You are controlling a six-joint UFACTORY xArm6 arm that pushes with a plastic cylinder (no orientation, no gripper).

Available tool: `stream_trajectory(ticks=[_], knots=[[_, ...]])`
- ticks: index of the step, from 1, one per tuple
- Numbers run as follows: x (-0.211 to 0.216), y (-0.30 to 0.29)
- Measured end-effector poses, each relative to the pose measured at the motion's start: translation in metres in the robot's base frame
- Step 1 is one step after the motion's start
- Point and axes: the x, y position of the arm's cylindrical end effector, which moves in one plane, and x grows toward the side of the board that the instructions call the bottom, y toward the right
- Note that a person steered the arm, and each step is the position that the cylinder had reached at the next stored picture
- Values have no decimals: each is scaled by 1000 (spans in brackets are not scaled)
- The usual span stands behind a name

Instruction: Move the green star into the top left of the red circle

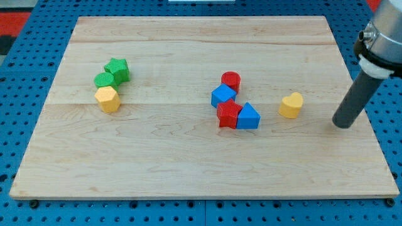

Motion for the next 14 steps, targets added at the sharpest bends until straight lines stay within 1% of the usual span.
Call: stream_trajectory(ticks=[1, 2, 3, 5, 6, 7, 8, 9, 10, 11, 12, 13, 14], knots=[[-22, -44], [-42, -104], [-47, -134], [-53, -126], [-90, -106], [-170, -117], [-237, -182], [-246, -303], [-237, -444], [-211, -543], [-202, -545], [-176, -513], [-134, -468]])
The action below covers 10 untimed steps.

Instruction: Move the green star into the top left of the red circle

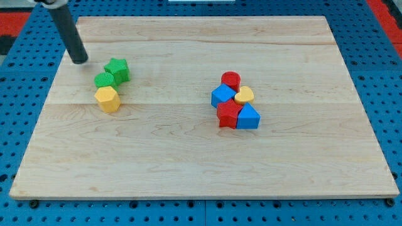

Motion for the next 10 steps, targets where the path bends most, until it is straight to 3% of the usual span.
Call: stream_trajectory(ticks=[2, 3, 4, 5, 6, 9, 10], knots=[[36, 149], [36, 134], [37, 72], [14, 53], [-8, 77], [36, 211], [18, 144]])
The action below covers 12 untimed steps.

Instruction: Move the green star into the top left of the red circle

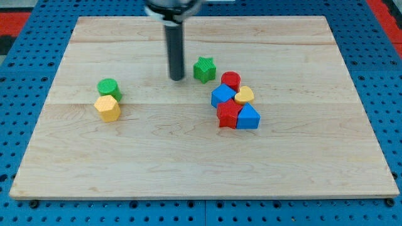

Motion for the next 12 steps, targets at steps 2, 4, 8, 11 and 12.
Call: stream_trajectory(ticks=[2, 4, 8, 11, 12], knots=[[-75, -20], [-56, 114], [-73, 158], [-37, 36], [-15, 57]])
